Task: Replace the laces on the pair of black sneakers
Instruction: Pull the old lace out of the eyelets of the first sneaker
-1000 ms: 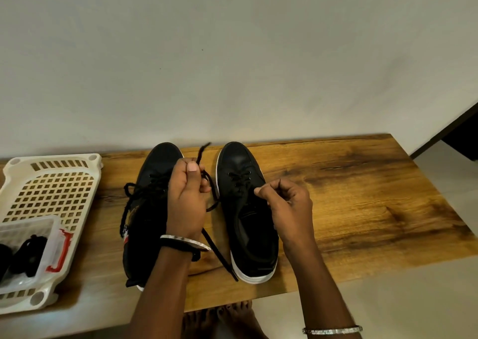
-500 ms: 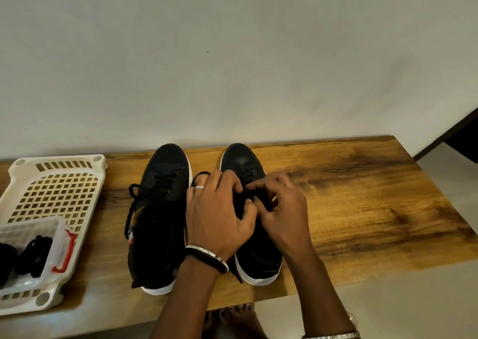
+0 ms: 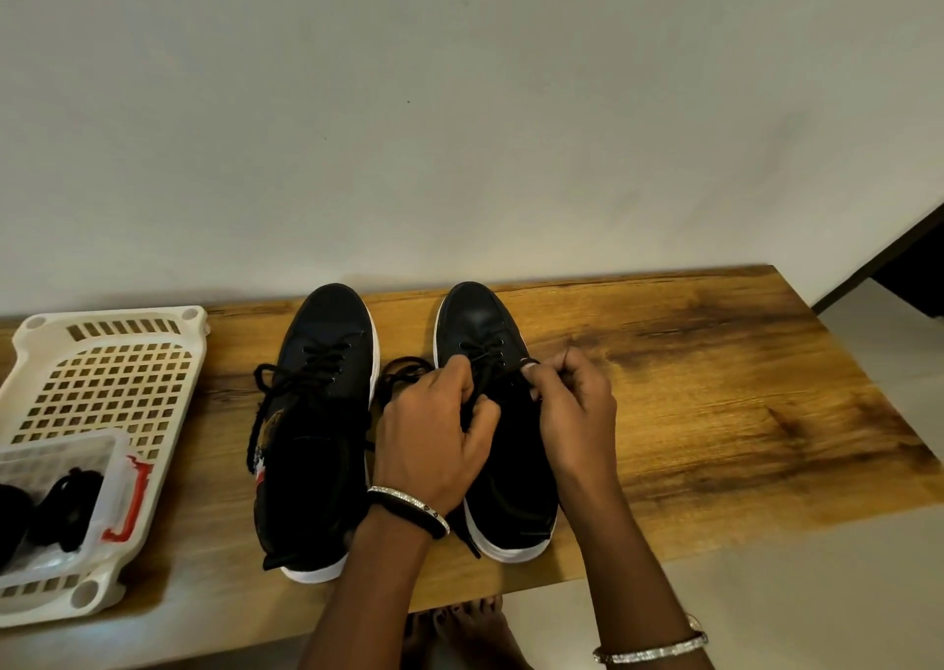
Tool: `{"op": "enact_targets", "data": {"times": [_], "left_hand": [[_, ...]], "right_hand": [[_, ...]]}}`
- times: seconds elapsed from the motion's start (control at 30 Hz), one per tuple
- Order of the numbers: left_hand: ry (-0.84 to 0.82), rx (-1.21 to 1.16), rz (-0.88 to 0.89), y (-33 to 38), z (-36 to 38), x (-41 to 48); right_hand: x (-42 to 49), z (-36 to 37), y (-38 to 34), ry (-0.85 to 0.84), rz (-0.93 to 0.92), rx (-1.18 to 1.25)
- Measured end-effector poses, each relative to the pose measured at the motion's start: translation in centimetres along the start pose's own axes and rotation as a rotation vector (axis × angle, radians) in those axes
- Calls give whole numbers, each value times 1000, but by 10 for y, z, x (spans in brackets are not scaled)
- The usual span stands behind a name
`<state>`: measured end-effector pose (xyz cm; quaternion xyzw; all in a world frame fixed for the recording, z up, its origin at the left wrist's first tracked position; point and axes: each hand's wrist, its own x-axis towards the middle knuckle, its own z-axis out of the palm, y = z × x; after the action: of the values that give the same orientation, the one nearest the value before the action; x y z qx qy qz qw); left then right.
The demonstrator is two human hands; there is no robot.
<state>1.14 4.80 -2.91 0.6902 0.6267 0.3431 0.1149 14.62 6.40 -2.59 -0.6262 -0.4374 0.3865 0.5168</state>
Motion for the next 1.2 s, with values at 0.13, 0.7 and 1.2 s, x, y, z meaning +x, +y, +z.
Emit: {"op": "enact_targets", "data": {"times": [0.13,0.7,1.2], "left_hand": [[-12,-15,-6,-1,-1,1],[-13,-83,-23,-8,0,2],[-15,-100,-4,-10,2,3]], "right_hand": [[0,-4,-3,-112,-190,-167],[5,-11,-9,56,484,497],[4,-8,3,-211,-627,-620]]}}
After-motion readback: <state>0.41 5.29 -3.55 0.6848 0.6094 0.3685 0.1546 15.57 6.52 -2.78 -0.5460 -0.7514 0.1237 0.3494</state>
